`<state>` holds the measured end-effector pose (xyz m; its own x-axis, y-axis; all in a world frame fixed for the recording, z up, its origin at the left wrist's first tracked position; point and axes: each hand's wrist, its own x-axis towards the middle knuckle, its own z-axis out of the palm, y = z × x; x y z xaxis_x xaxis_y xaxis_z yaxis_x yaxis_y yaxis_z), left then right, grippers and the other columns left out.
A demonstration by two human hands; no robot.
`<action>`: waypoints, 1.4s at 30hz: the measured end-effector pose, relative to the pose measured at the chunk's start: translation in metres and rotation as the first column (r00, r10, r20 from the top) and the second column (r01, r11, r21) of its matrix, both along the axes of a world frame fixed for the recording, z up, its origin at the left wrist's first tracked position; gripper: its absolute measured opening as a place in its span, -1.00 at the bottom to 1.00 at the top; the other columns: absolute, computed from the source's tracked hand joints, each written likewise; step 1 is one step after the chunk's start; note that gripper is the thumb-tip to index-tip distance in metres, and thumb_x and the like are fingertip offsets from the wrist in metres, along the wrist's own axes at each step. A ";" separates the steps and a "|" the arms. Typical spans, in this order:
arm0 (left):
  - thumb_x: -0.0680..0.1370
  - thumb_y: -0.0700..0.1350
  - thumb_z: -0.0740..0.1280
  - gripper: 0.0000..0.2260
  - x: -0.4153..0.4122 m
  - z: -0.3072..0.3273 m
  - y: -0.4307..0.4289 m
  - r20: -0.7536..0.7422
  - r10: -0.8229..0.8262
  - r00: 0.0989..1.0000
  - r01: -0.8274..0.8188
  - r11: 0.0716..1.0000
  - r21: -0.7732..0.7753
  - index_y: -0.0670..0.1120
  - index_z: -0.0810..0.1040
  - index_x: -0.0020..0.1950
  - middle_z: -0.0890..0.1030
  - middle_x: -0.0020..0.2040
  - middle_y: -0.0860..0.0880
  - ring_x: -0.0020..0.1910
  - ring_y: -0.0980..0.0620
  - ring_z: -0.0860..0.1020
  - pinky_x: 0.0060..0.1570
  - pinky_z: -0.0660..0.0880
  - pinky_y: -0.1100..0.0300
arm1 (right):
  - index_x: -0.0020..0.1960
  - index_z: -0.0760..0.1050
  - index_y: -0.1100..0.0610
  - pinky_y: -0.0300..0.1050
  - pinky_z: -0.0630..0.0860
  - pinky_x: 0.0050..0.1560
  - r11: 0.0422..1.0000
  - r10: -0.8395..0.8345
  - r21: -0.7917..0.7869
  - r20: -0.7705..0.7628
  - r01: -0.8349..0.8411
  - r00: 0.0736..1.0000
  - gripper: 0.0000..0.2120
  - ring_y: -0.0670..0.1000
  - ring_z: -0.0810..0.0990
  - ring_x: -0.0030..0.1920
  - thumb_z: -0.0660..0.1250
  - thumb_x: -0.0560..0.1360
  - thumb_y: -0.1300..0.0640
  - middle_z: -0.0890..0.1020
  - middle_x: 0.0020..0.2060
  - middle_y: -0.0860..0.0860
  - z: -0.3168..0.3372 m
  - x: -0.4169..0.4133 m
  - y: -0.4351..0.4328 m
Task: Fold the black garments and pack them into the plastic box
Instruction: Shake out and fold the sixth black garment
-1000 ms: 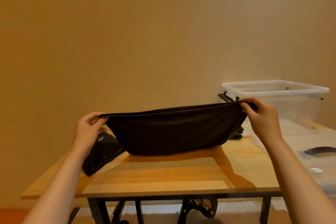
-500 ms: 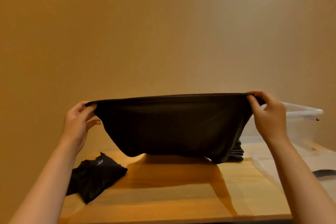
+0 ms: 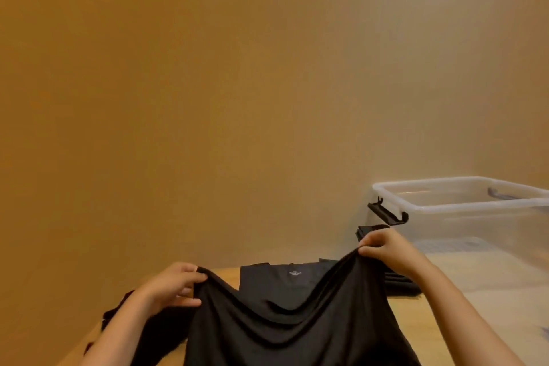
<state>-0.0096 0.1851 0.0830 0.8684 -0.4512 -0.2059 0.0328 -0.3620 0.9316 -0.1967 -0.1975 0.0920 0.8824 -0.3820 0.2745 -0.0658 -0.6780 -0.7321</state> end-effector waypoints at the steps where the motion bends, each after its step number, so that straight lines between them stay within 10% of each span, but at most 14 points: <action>1: 0.60 -0.26 0.29 -0.92 0.011 0.000 -0.007 -0.002 0.016 1.000 -0.016 1.000 0.002 -0.24 0.56 -0.03 0.57 -0.09 -0.17 -0.14 -0.07 0.55 -0.30 0.61 0.17 | -0.15 0.63 0.04 -0.27 0.54 -0.23 0.999 -0.029 -0.014 -0.024 0.029 0.999 -0.90 -0.06 0.63 -0.13 0.38 0.52 0.16 0.66 -0.19 -0.04 -0.002 0.012 -0.003; 7: 0.65 -0.27 0.18 -0.88 0.048 0.139 -0.049 0.327 0.395 0.858 -0.162 0.814 -0.558 -0.21 0.50 -0.01 0.54 -0.03 -0.12 -0.07 -0.05 0.57 -0.30 0.62 0.27 | -0.08 0.58 0.06 0.10 0.63 -0.17 0.949 -0.311 0.123 0.536 0.291 0.785 -0.92 0.02 0.63 -0.18 0.33 0.56 0.17 0.66 -0.17 0.02 0.093 0.063 -0.018; 10: 0.65 -0.23 0.20 -0.83 0.034 0.212 -0.040 0.398 0.599 0.695 -0.030 0.577 -0.816 -0.08 0.52 -0.09 0.57 -0.08 -0.02 -0.10 0.07 0.58 -0.18 0.61 0.27 | -0.03 0.58 0.08 -0.06 0.60 -0.19 0.943 -0.306 0.204 0.838 0.261 0.451 -0.91 -0.03 0.61 -0.20 0.29 0.57 0.18 0.61 -0.22 -0.03 0.174 0.045 -0.008; 13: 0.65 -0.20 0.22 -0.83 0.023 0.230 -0.028 0.426 0.628 0.652 0.043 0.530 -0.847 -0.05 0.54 -0.10 0.59 -0.11 0.01 -0.14 0.13 0.59 -0.11 0.61 0.23 | -0.01 0.57 0.05 -0.34 0.50 -0.13 0.948 -0.273 0.198 0.909 0.249 0.315 -0.91 -0.16 0.58 -0.18 0.29 0.57 0.14 0.60 -0.18 -0.07 0.205 0.030 0.002; 28: 0.62 -0.19 0.26 -0.84 -0.053 0.071 0.030 0.485 0.524 0.700 -0.061 0.721 -0.690 -0.04 0.60 -0.09 0.60 -0.19 0.03 -0.16 0.03 0.51 -0.11 0.42 0.12 | -0.05 0.58 -0.04 -0.40 0.52 -0.12 0.971 -0.235 0.213 0.781 0.107 0.579 -0.82 -0.17 0.60 -0.11 0.31 0.56 0.23 0.63 -0.14 -0.07 0.065 -0.059 0.027; 37: 0.63 -0.24 0.19 -0.83 -0.119 -0.052 0.039 0.175 0.429 0.886 -0.220 0.722 -0.656 -0.16 0.57 -0.04 0.65 -0.13 -0.08 -0.18 0.07 0.64 -0.27 0.57 0.32 | -0.04 0.60 0.00 -0.41 0.53 -0.10 0.953 -0.215 0.298 0.561 0.047 0.800 -0.81 -0.19 0.59 -0.06 0.33 0.53 0.28 0.66 -0.15 -0.15 -0.053 -0.099 0.058; 42: 0.64 -0.25 0.17 -0.79 -0.140 -0.056 0.048 0.233 0.431 0.872 -0.213 0.761 -0.612 -0.11 0.59 -0.02 0.69 -0.18 0.02 -0.12 0.02 0.63 -0.11 0.53 0.08 | -0.04 0.60 0.00 -0.34 0.56 -0.06 0.958 -0.199 0.283 0.547 0.044 0.813 -0.81 -0.16 0.60 -0.06 0.32 0.53 0.27 0.66 -0.14 -0.13 -0.059 -0.120 0.061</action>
<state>-0.1496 0.2328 0.0268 0.9440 -0.0684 0.3228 -0.3053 0.1896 0.9332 -0.3172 -0.1361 0.0330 0.5417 -0.5984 0.5904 0.3411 -0.4854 -0.8050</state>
